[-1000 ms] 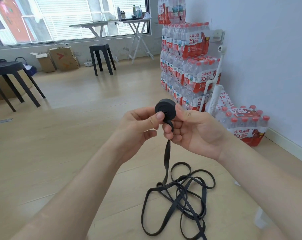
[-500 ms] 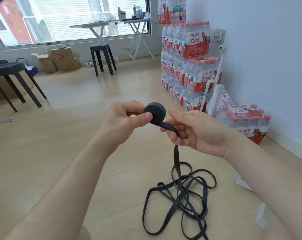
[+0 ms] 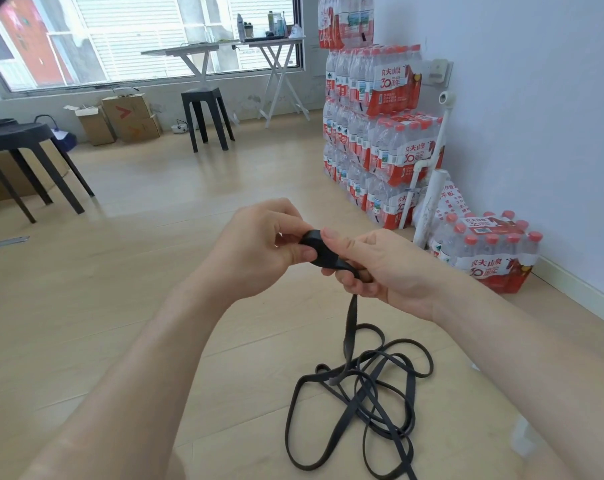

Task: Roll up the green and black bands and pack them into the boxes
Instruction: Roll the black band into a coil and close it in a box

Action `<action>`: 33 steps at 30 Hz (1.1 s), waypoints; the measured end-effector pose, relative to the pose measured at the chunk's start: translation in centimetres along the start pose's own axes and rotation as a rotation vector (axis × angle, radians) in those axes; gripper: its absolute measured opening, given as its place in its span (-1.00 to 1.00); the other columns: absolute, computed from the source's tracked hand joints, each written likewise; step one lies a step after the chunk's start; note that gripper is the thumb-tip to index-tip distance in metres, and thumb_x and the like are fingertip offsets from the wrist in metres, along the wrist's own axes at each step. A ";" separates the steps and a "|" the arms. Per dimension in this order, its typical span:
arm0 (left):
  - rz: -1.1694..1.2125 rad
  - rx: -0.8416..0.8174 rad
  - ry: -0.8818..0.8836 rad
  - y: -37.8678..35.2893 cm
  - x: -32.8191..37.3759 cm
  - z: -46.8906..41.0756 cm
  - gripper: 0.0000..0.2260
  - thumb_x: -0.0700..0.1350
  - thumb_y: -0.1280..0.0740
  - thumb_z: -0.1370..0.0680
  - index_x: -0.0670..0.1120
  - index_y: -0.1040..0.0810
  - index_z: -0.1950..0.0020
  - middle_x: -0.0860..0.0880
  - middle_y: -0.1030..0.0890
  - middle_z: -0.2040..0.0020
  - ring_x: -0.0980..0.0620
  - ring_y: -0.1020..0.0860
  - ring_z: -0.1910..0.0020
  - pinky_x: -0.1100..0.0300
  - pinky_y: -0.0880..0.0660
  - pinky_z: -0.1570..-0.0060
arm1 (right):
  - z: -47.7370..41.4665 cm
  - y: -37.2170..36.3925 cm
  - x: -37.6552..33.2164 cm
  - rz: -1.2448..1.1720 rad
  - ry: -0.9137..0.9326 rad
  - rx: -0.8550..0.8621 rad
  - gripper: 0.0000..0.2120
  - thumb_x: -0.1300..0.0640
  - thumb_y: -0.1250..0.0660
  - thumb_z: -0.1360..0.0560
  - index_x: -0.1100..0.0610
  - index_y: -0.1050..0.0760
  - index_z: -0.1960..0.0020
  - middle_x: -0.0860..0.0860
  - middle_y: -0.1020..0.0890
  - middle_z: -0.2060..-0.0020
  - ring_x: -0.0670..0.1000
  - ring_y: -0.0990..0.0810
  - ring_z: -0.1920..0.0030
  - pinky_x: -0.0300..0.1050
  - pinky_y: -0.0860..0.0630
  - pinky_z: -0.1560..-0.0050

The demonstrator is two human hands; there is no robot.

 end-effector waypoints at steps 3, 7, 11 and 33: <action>0.241 0.032 0.077 -0.3 -0.3 0.2 -0.86 -0.24 -0.46 -0.43 -0.04 -0.67 0.06 -0.03 -0.63 0.13 0.04 -0.57 0.12 0.06 -0.55 0.04 | -0.1 0.1 -0.1 -0.152 0.050 -0.037 -0.49 -0.16 -0.36 -0.40 0.29 -0.59 -0.04 0.10 -0.52 0.30 -0.09 -0.40 0.40 -0.33 -0.26 0.45; 0.797 -0.078 0.296 -2.2 -1.2 0.7 -0.79 -0.11 -0.47 -0.37 -0.07 -0.68 0.01 -0.12 -0.66 0.11 0.02 -0.59 0.11 0.23 -0.49 0.15 | 0.0 -0.3 -0.5 -0.394 0.114 -0.162 -0.60 -0.10 -0.36 -0.42 0.21 -0.57 -0.05 0.05 -0.52 0.34 -0.06 -0.44 0.36 -0.31 -0.31 0.42; 0.724 -0.037 0.254 -1.6 -1.2 0.5 -0.76 -0.13 -0.49 -0.34 -0.16 -0.68 0.02 -0.15 -0.67 0.12 -0.02 -0.59 0.12 0.17 -0.51 0.08 | 0.1 -0.6 -0.3 -0.389 0.121 -0.228 -0.67 -0.06 -0.32 -0.44 0.19 -0.58 0.01 0.06 -0.54 0.32 -0.05 -0.47 0.34 -0.30 -0.32 0.40; 0.100 -0.111 0.119 -0.2 0.1 0.2 -0.69 -0.32 -0.48 -0.39 0.13 -0.63 0.22 0.07 -0.65 0.19 0.09 -0.59 0.15 0.12 -0.54 0.03 | 0.1 0.1 0.0 0.113 -0.013 -0.082 -0.42 -0.27 -0.24 -0.44 0.28 -0.59 0.03 -0.01 -0.58 0.40 -0.08 -0.47 0.39 -0.32 -0.30 0.44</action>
Point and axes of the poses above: each hand's wrist, its own z-axis away from the middle knuckle, its own y-axis out of the back of the hand, x = y × z, the point moved 5 cm from there along -z, towards the middle knuckle
